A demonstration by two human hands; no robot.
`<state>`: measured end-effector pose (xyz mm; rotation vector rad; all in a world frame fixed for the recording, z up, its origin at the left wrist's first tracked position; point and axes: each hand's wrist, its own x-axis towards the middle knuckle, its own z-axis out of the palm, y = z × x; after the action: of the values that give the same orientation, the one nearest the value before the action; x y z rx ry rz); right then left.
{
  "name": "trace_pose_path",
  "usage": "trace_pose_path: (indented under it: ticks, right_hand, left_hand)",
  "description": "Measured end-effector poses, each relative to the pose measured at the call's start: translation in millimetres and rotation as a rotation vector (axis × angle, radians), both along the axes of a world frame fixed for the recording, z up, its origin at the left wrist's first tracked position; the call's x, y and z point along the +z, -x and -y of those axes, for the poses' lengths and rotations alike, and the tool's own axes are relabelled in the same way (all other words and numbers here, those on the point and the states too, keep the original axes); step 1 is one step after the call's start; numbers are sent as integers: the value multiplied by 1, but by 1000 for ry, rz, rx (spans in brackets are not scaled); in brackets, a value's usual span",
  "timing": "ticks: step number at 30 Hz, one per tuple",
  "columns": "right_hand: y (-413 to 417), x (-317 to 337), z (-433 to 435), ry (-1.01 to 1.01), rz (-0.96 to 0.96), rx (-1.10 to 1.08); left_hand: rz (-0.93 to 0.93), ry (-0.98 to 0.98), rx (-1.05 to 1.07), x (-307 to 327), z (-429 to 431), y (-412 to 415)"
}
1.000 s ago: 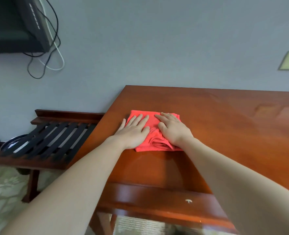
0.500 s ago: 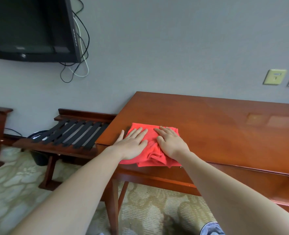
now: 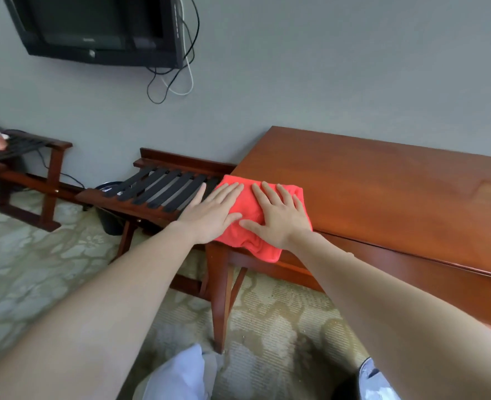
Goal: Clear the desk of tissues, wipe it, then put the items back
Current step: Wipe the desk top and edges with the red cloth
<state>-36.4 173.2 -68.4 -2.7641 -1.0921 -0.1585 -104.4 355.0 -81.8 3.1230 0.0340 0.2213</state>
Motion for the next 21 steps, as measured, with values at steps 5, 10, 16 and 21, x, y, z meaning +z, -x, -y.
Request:
trace_pose_path:
  ticks: [5,10,16,21]
  right_hand:
    - [12,-27,-13,-4,295,-4]
    - [19,-60,-14,-16,538,8]
    - [19,-80,-10,57,653,67]
    - [19,-82,-9,87,698,69]
  left_hand:
    - [208,-38,7,-31,-11,3]
    - [335,-140,64,-65,-12,10]
    - [370,-196,86,-106,-14,18]
    - [411,-171,110,-115,-11,12]
